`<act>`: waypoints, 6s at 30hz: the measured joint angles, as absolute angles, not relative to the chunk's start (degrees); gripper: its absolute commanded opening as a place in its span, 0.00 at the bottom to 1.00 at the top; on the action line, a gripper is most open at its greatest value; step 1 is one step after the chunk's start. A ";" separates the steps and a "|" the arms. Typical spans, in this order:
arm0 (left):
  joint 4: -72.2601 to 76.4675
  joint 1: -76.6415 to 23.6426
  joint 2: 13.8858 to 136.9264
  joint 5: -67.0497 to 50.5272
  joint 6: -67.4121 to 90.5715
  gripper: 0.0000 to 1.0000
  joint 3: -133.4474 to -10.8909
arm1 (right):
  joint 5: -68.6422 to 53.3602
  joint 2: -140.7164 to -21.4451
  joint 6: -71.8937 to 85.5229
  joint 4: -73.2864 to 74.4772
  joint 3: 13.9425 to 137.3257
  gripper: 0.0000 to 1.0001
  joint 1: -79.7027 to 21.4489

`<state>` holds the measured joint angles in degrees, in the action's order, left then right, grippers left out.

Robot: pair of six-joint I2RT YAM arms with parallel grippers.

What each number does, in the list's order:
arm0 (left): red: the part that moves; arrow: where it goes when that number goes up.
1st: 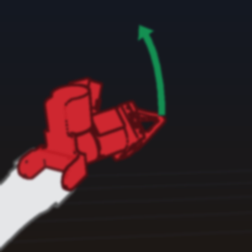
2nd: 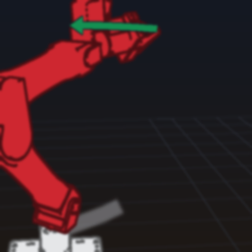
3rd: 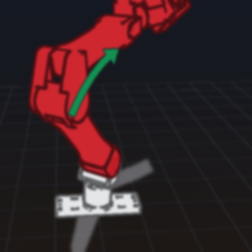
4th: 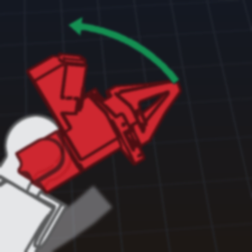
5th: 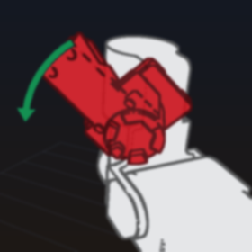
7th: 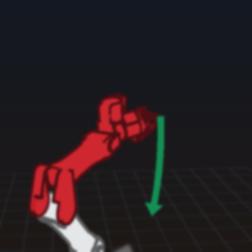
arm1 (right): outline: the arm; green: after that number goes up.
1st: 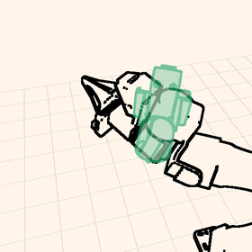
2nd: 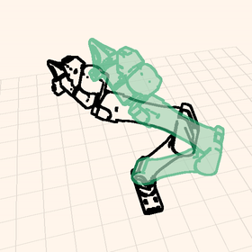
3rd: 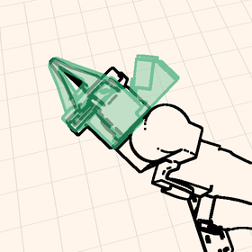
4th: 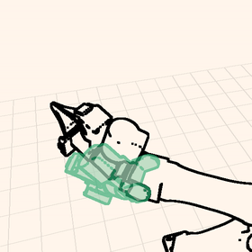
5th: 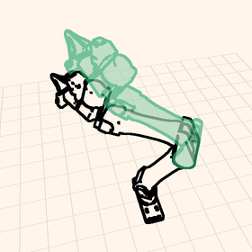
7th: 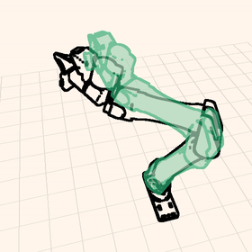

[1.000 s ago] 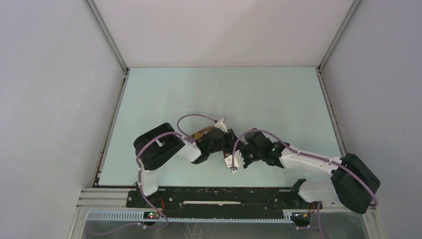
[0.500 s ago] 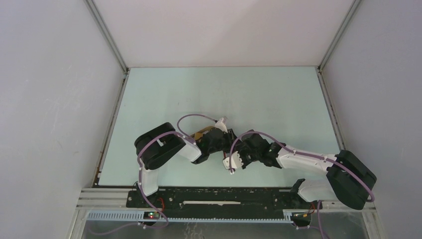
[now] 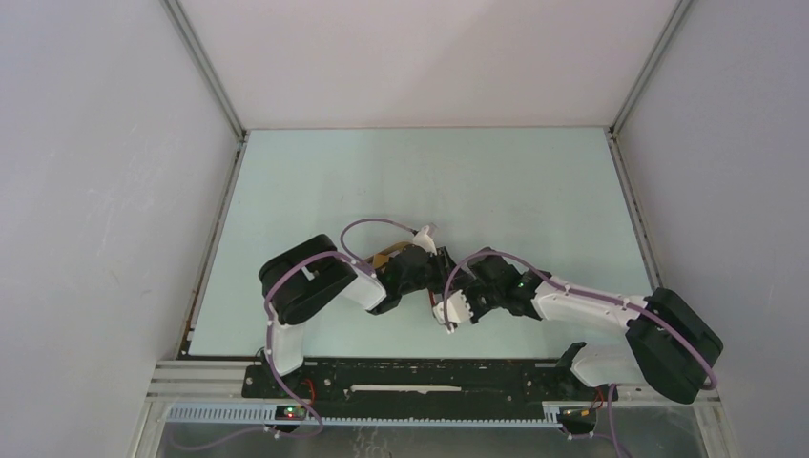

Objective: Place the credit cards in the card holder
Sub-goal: Insert the credit card into the card holder.

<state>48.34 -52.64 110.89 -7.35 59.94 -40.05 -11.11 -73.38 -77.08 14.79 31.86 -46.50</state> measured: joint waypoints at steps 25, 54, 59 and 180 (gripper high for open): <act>36.38 -52.95 89.67 -4.23 49.82 0.42 -33.47 | -30.48 -58.19 -50.28 36.05 52.07 1.00 -25.10; 21.61 -51.42 57.95 3.01 27.53 0.96 -24.99 | -55.46 -90.94 -17.37 43.44 53.71 0.72 -4.86; 24.86 -52.56 64.99 -0.91 28.01 0.83 -24.45 | -54.92 -95.15 -17.47 45.10 54.52 0.65 -5.39; 24.53 -58.39 98.98 -7.90 31.57 0.24 -42.83 | -49.15 -109.60 -16.32 48.14 62.41 0.56 -7.16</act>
<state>24.53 -58.39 98.98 -7.90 31.57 -42.83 -49.15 -109.60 -16.32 48.14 62.41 -7.16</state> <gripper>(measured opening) 0.261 0.559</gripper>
